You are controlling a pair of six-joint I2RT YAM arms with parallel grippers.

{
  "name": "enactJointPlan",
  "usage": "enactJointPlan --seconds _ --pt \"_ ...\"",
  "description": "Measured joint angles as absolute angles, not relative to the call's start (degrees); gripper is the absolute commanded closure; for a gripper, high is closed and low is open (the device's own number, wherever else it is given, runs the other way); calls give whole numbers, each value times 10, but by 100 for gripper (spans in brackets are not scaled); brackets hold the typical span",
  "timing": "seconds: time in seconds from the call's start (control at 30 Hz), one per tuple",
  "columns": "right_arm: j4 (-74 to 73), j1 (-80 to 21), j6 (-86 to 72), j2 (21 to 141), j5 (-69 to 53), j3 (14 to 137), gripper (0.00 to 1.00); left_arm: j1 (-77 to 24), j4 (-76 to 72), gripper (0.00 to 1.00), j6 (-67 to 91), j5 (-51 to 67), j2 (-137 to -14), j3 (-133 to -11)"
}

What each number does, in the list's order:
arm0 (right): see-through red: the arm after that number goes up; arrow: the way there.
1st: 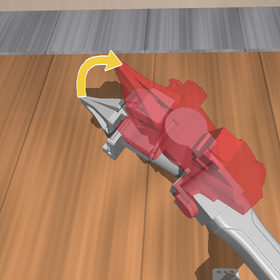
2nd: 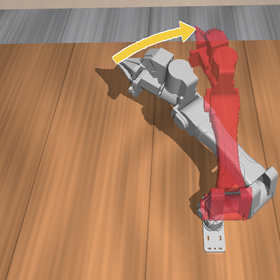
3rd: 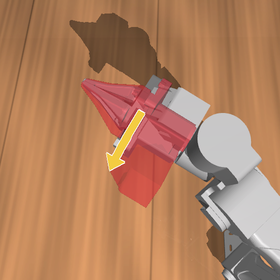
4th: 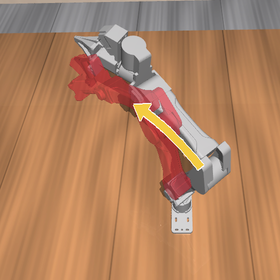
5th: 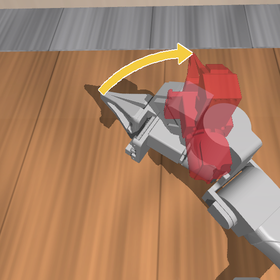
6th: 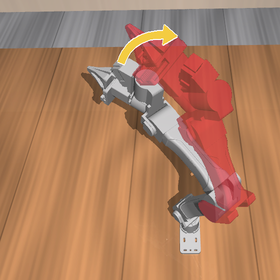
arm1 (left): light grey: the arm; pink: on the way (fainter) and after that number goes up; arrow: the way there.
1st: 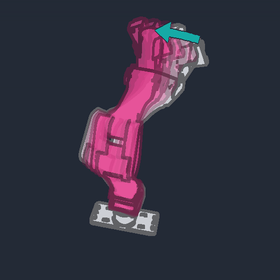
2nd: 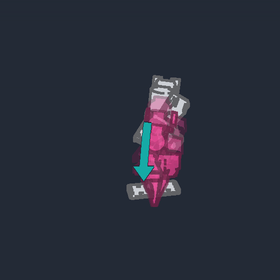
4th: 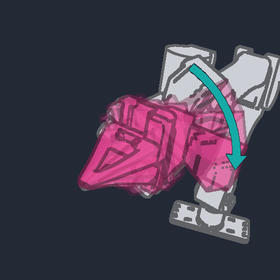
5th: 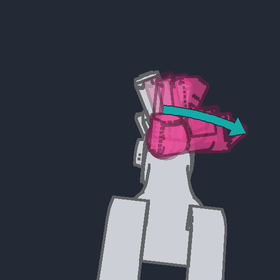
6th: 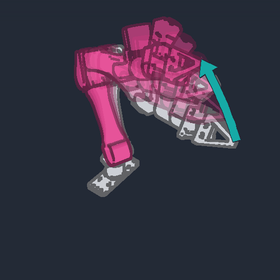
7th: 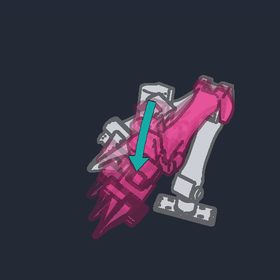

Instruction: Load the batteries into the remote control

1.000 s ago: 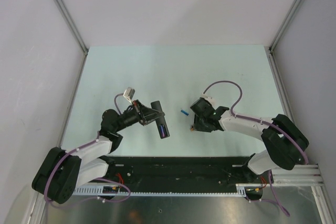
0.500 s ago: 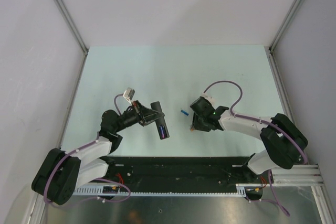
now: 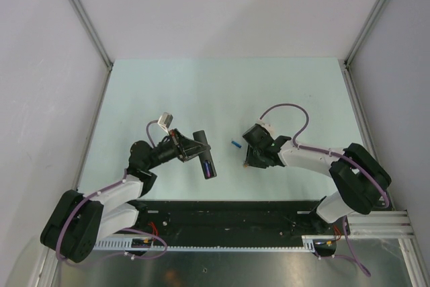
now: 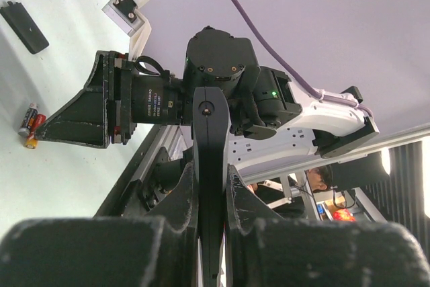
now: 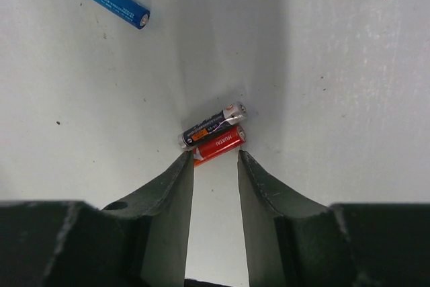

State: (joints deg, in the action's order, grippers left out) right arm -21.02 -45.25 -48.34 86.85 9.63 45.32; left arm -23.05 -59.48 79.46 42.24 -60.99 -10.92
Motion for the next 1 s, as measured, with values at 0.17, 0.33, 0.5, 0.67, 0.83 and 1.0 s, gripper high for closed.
enactJointPlan --seconds 0.17,0.33,0.5,0.67,0.83,1.0 --pt "-205 -452 -477 871 98 453 60 -230 -595 100 795 423 -610 -109" --pt "-197 -445 -469 880 94 456 59 -230 -595 100 795 423 -610 -109" --pt "-199 -441 -458 884 88 461 60 -230 -595 100 795 423 -610 -109" --pt "-200 -437 -449 884 87 462 61 -230 -595 100 795 423 -607 -106" --pt "-202 -436 -444 884 87 462 60 -230 -595 100 795 422 -607 -104" --pt "-207 -436 -437 884 91 464 56 -230 -595 100 795 422 -607 -104"
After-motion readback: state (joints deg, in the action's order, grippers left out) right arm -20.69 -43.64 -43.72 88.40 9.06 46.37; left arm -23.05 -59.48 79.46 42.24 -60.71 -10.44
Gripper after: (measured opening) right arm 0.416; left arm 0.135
